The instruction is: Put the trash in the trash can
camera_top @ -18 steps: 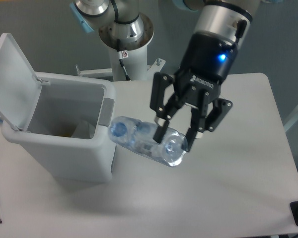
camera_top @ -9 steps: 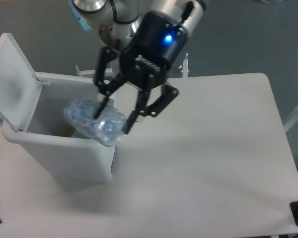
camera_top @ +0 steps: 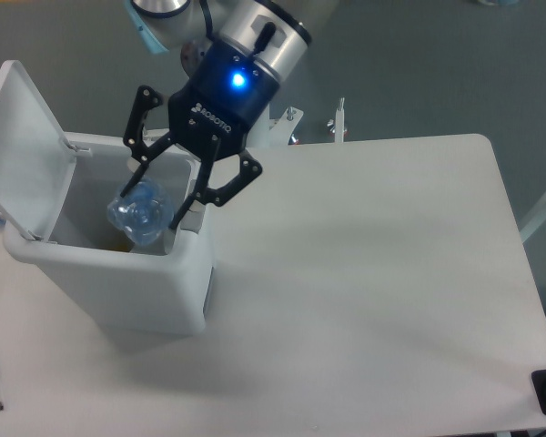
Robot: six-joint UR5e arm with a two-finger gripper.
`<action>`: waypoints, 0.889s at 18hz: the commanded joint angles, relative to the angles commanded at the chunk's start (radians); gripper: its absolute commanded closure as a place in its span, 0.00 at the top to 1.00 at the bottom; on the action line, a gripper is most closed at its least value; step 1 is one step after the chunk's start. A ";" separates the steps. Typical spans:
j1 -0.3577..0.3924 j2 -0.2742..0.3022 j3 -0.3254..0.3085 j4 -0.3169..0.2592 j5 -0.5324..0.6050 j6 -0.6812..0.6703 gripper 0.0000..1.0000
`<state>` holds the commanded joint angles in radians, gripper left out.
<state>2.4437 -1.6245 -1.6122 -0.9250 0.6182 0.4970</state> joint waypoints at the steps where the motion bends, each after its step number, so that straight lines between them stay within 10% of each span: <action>1: -0.006 -0.002 -0.002 0.002 0.000 0.003 0.60; 16: 0.024 -0.008 0.006 0.014 0.000 0.048 0.80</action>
<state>2.4681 -1.6321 -1.6062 -0.9112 0.6182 0.5446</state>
